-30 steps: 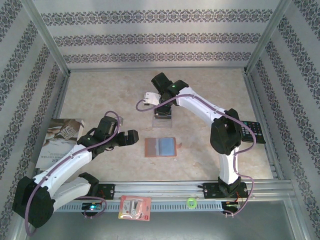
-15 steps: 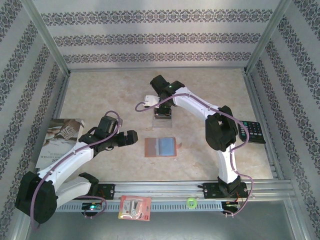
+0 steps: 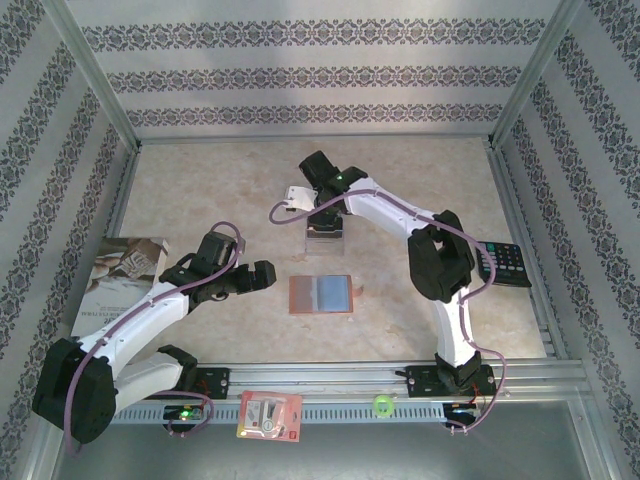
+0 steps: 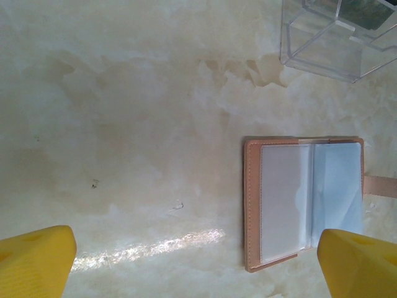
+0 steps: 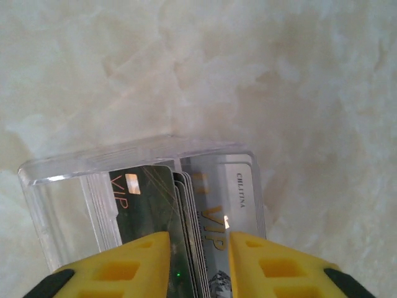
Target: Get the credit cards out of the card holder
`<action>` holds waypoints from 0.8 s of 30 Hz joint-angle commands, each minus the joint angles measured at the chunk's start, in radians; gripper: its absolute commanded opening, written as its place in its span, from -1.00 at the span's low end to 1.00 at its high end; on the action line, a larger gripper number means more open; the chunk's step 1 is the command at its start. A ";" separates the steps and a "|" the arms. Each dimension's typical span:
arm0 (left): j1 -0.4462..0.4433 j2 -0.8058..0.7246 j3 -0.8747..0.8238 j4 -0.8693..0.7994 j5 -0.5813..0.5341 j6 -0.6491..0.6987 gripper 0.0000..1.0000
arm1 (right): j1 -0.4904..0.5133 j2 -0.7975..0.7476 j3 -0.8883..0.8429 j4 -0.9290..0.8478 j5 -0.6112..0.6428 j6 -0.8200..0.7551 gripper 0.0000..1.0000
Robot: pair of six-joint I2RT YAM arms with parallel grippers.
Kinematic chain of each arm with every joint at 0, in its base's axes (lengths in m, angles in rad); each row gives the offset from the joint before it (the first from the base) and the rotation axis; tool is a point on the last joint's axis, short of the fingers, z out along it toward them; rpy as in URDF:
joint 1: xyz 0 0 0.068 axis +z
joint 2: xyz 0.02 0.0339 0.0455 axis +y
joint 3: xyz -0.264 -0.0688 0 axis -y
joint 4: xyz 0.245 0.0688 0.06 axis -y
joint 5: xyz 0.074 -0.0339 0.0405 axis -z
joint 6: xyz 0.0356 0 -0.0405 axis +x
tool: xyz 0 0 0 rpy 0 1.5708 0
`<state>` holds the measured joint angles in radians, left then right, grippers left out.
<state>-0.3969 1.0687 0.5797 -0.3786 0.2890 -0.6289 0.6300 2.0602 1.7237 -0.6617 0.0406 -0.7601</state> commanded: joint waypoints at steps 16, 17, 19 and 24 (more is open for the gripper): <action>0.020 -0.098 0.031 0.172 -0.261 0.013 0.99 | -0.007 -0.701 -0.738 0.762 0.198 0.920 0.48; 0.021 -0.089 0.032 0.193 -0.286 0.019 0.99 | -0.007 -0.733 -0.771 0.752 0.226 0.958 0.50; 0.024 -0.074 0.034 0.239 -0.356 0.053 0.99 | -0.006 -0.789 -0.839 0.731 0.291 1.027 0.61; 0.030 -0.066 0.022 0.322 -0.423 0.102 0.99 | -0.010 -0.876 -0.929 0.701 0.399 1.102 0.85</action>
<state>-0.3855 0.9951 0.5865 -0.1982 -0.0128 -0.6079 0.6300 1.2839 0.8913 0.0463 0.2794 0.1883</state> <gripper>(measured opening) 0.996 0.823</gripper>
